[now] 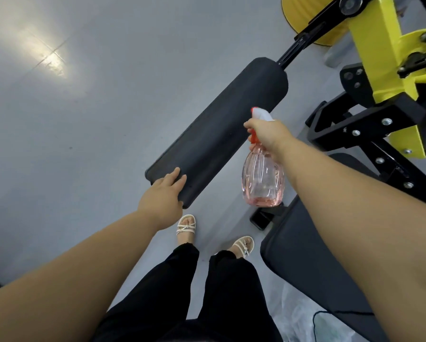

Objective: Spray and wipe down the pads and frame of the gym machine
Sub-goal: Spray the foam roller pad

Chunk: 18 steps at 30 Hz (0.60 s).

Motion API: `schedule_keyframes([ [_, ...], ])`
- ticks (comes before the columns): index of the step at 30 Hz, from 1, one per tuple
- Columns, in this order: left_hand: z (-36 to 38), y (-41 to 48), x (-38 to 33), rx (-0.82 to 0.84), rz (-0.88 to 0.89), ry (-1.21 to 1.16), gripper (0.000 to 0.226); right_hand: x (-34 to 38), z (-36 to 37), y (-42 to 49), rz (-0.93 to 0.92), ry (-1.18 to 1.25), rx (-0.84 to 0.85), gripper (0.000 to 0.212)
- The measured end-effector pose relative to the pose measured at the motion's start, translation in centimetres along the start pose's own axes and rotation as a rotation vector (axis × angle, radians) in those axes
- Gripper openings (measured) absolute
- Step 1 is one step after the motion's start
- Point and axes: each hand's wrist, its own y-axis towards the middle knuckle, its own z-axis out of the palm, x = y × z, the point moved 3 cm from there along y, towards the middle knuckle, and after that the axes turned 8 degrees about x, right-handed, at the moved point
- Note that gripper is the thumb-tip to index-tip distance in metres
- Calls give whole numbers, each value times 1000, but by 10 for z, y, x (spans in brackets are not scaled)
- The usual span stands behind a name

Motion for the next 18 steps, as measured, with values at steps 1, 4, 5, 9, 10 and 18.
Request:
schedule_keyframes([
  [1, -1, -1, 1, -17, 14, -28, 60, -2, 10, -6, -18, -60, 68, 20],
  [4, -5, -3, 13, -142, -18, -194, 55, -15, 46, -27, -85, -280, 231, 33],
  [5, -5, -3, 20, -179, -55, -246, 54, -23, 60, -33, -79, -305, 273, 37],
  [9, 1, -2, 39, -92, -144, -302, 59, -47, 98, -53, -71, -442, 436, 52],
  [10, 4, -2, 40, -58, -137, -308, 61, -50, 103, -56, -80, -501, 458, 53],
  [18, 13, -11, 34, -23, -117, -256, 69, -64, 85, -46, 20, -465, 342, 40],
])
